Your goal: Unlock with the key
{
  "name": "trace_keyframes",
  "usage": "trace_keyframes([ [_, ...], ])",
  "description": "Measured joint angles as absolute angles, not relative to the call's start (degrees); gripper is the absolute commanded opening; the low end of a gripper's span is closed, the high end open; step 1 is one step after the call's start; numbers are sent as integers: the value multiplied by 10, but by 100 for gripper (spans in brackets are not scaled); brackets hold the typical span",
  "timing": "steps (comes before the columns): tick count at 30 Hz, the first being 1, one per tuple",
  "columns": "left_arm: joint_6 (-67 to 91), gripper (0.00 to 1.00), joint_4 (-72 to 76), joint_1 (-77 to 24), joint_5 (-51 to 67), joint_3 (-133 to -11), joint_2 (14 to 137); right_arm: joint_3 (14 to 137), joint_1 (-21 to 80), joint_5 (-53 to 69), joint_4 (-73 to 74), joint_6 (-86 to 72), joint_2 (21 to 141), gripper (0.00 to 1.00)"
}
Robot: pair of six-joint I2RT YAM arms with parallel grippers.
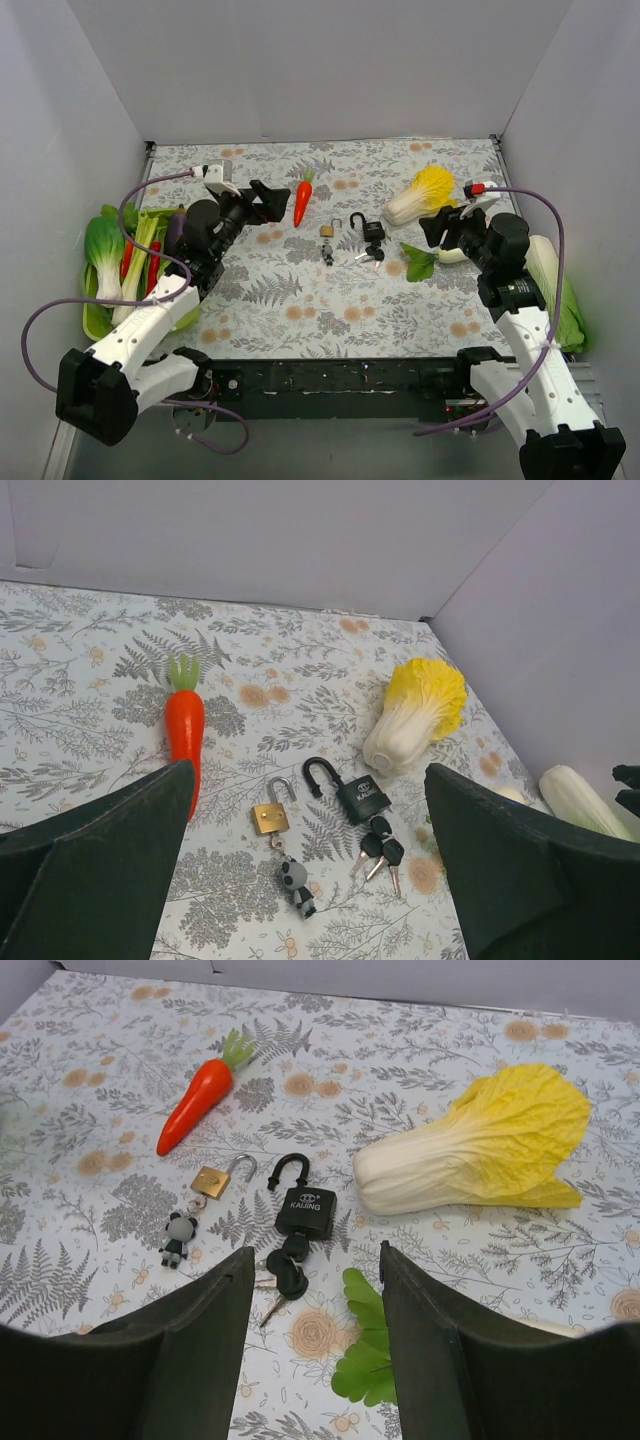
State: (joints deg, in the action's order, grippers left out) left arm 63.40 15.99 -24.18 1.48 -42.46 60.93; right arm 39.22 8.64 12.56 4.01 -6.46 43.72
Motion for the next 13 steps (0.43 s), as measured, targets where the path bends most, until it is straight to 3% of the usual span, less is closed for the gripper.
trace_keyframes([
  [13, 633, 98, 133, -242, -7, -408, 567, 392, 86, 137, 30, -57, 429, 60],
])
